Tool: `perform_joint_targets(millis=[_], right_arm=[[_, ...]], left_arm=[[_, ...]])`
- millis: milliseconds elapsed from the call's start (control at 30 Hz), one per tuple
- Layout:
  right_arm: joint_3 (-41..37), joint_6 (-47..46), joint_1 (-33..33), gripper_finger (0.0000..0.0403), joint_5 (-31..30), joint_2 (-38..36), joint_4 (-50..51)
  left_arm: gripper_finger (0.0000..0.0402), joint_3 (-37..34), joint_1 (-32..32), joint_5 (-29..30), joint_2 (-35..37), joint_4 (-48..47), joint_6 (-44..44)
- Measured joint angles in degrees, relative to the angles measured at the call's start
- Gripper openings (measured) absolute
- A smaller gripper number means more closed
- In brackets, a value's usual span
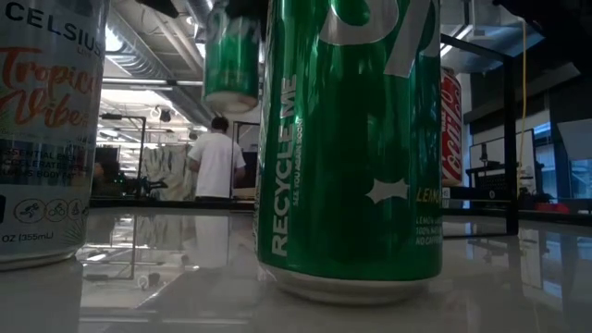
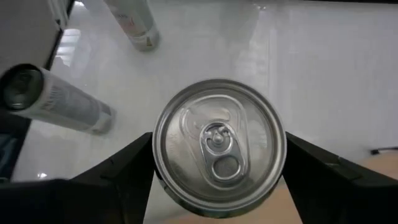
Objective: Place canned beverage on shelf
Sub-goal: Put the left green soda can on the shelf
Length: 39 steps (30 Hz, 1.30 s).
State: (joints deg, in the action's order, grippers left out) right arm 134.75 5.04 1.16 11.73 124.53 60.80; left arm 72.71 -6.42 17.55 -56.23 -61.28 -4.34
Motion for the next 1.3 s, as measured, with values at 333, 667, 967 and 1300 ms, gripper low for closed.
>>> perform_joint_targets(millis=[333, 667, 967, 1300], right_arm=[[-0.4, -0.5, 3.3, 0.0292, -0.1, -4.6, 7.2], [-0.4, -0.3, 7.0, 0.0292, 0.0, -5.6, 11.0], [-0.4, -0.1, 8.7, 0.0289, 0.4, -6.8, 17.4], [-0.4, 3.0, 9.5, 0.0289, -0.7, -7.1, 19.7]], left_arm=[[0.0393, -1.1, 0.0, 0.0, 0.0, 0.5, 0.0], [0.0393, -11.3, 0.0, 0.4, 0.0, 4.5, -2.6], [0.0393, -22.1, 0.0, 0.4, 0.0, 19.9, -2.6], [0.0393, -28.1, 0.0, 0.4, 0.0, 33.8, -2.6]])
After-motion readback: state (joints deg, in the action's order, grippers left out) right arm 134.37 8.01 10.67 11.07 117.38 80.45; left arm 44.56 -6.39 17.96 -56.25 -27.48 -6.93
